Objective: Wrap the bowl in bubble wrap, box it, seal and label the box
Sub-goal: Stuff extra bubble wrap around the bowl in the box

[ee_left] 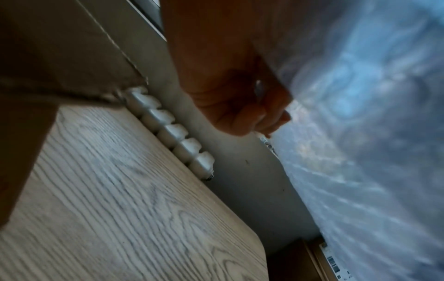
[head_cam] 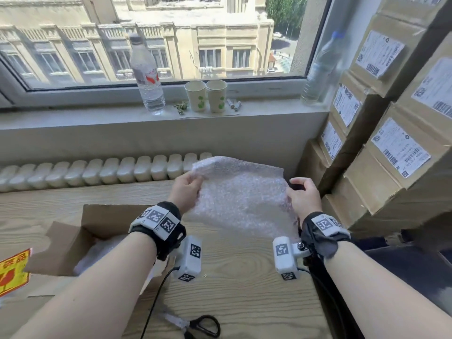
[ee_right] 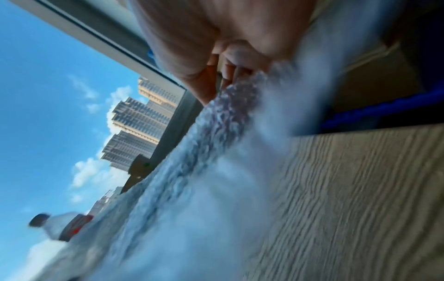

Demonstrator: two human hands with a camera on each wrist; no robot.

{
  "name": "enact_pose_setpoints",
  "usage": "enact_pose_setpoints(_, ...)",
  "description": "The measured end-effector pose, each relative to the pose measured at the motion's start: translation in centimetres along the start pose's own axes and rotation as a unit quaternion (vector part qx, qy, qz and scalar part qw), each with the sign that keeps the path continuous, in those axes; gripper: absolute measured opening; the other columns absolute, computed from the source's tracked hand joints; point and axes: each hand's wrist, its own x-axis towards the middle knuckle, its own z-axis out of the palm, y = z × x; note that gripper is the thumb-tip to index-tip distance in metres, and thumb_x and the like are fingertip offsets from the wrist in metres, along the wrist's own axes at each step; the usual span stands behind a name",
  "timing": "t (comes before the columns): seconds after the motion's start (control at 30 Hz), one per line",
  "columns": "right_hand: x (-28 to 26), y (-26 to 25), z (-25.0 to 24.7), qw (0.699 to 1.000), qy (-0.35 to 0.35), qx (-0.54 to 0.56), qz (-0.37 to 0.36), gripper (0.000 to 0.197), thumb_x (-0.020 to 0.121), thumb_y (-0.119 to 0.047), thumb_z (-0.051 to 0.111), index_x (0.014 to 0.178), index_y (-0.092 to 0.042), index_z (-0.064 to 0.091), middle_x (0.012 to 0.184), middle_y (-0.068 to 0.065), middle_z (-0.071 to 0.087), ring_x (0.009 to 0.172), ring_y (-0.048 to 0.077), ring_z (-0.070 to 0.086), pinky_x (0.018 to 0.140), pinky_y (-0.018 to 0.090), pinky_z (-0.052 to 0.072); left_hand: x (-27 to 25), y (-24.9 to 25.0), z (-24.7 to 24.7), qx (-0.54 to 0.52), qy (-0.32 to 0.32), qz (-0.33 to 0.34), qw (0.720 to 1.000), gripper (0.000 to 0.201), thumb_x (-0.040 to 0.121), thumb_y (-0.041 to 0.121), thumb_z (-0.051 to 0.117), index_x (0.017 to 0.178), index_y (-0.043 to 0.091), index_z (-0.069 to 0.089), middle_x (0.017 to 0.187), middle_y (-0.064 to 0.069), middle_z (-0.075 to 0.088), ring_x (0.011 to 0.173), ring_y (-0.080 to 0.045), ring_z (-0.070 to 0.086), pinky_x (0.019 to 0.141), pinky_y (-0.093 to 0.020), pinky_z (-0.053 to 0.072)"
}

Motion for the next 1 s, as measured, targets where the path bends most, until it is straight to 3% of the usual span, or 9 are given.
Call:
enact_pose_setpoints(0.1,-2.2,-2.0,1.1,0.998,-0.051,-0.009,-0.032,0.016,0.088,-0.008,0.059,0.099,-0.019,0.059,0.086,0.005,0.062,0.07,0.017,0.056,0.063,0.027,0.048,-0.8,0.3,-2.4,0.001,0.03,0.009,1.0,0.02,0.099,0.016,0.046,0.084,0.017,0.06,0.058,0.002,0.041,0.045,-0.008,0.037,0.041,-0.019,0.032)
enact_pose_setpoints(0.2,-5.0,-4.0,2.3,0.99,-0.141,0.012,-0.014,0.021,0.085,0.003,0.059,0.1,-0.012,0.061,0.088,0.009,0.062,0.063,0.016,0.057,0.052,0.023,0.05,-1.9,0.3,-5.6,0.018,0.043,0.028,0.998,0.021,0.096,0.021,0.052,0.078,0.015,0.061,0.058,0.002,0.045,0.051,-0.012,0.039,0.052,-0.025,0.034)
enact_pose_setpoints(0.27,-6.6,-5.1,3.4,0.988,-0.152,0.003,-0.02,0.024,0.081,0.008,0.058,0.098,-0.009,0.064,0.091,0.01,0.064,0.063,0.015,0.057,0.054,0.024,0.05,-2.4,0.2,-7.9,0.047,0.065,0.047,0.996,0.023,0.095,0.022,0.055,0.074,0.016,0.06,0.059,0.002,0.048,0.053,-0.012,0.041,0.052,-0.024,0.035)
enact_pose_setpoints(0.43,-10.5,-7.3,6.9,0.986,-0.163,-0.016,-0.029,0.036,0.076,0.014,0.055,0.101,-0.009,0.069,0.096,0.013,0.066,0.07,0.018,0.055,0.056,0.024,0.047,-4.3,-0.8,-13.7,0.061,0.097,0.047,0.992,0.012,0.095,0.019,0.055,0.096,0.019,0.067,0.062,0.002,0.051,0.05,-0.011,0.039,0.042,-0.017,0.035)
enact_pose_setpoints(0.6,-13.8,-9.0,10.9,0.98,-0.187,-0.035,-0.052,0.034,0.076,0.012,0.06,0.089,-0.017,0.07,0.081,0.004,0.066,0.066,0.015,0.056,0.058,0.026,0.05,-5.2,-3.6,-19.2,0.101,0.121,0.028,0.987,0.018,0.097,0.021,0.05,0.089,0.02,0.067,0.059,0.0,0.051,0.051,-0.016,0.042,0.054,-0.028,0.036)
enact_pose_setpoints(0.67,-14.9,-9.1,12.6,0.978,-0.2,-0.032,-0.051,0.031,0.076,0.011,0.065,0.085,-0.018,0.069,0.073,0.003,0.062,0.062,0.015,0.055,0.058,0.026,0.05,-5.3,-4.8,-21.0,0.112,0.121,0.015,0.986,0.017,0.097,0.017,0.051,0.09,0.014,0.066,0.057,-0.001,0.048,0.049,-0.016,0.039,0.051,-0.027,0.033)
enact_pose_setpoints(0.77,-16.1,-8.8,14.9,0.972,-0.216,-0.076,-0.043,0.028,0.075,0.007,0.069,0.084,-0.02,0.07,0.077,0.008,0.066,0.063,0.016,0.057,0.066,0.029,0.052,-6.0,-6.2,-23.2,0.136,0.103,-0.02,0.985,0.023,0.097,0.022,0.05,0.102,0.005,0.065,0.065,-0.003,0.053,0.054,-0.018,0.045,0.053,-0.027,0.034)
enact_pose_setpoints(0.87,-17.2,-8.5,16.7,0.964,-0.234,-0.122,-0.03,0.025,0.076,0.005,0.07,0.082,-0.02,0.07,0.079,0.008,0.066,0.063,0.015,0.06,0.07,0.03,0.055,-6.8,-7.1,-24.7,0.218,0.014,-0.077,0.973,0.04,0.091,0.038,0.058,0.114,0.007,0.058,0.1,-0.008,0.06,0.089,-0.025,0.059,0.068,-0.027,0.039)
enact_pose_setpoints(1.0,-18.4,-8.1,18.3,0.939,-0.272,-0.212,-0.011,0.019,0.077,-0.007,0.076,0.093,-0.015,0.073,0.08,0.002,0.065,0.062,0.011,0.059,0.054,0.022,0.051,-7.2,-8.3,-25.7,0.275,-0.036,-0.105,0.955,0.048,0.079,0.017,0.075,0.121,0.013,0.051,0.104,-0.002,0.055,0.091,-0.016,0.053,0.066,-0.022,0.041)
